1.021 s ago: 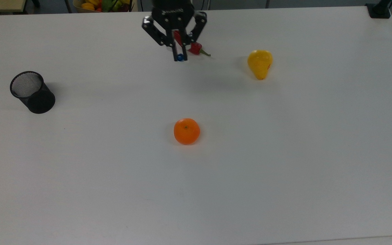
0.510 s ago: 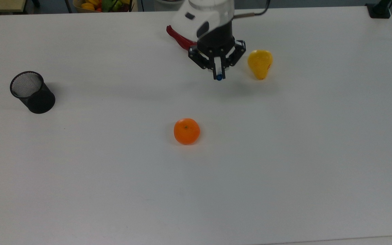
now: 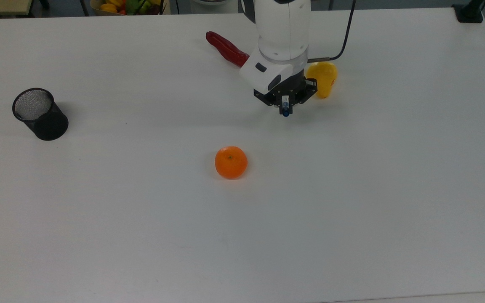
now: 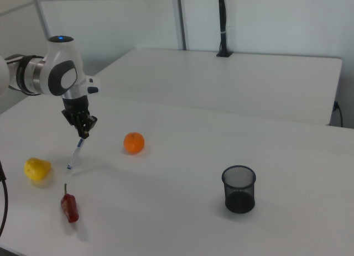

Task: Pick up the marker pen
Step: 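Carry the marker toward the yellow pear and lower it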

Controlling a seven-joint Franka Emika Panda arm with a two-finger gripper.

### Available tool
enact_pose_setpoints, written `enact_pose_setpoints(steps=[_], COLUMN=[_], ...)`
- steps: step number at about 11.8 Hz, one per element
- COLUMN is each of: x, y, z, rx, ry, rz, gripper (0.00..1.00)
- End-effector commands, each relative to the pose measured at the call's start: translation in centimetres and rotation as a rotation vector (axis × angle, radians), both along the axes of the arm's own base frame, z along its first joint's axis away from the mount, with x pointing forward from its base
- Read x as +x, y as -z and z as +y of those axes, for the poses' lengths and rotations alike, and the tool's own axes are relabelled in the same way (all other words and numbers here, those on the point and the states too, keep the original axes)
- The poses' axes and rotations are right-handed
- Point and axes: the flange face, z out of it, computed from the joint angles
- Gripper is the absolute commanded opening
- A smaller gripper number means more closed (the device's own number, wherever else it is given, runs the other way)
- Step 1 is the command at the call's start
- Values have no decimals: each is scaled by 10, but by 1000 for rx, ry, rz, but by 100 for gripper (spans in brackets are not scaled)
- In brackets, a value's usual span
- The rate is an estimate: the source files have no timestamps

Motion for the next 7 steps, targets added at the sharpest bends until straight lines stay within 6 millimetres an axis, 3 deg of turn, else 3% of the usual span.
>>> enact_pose_setpoints(steps=[1,3,7], x=[4,6,10], y=[17,28,47], z=[18,33,36], rx=[0,0,-28], ry=[1,-22,-41], rz=[-22,-60,-95], gripper=[1,1,1])
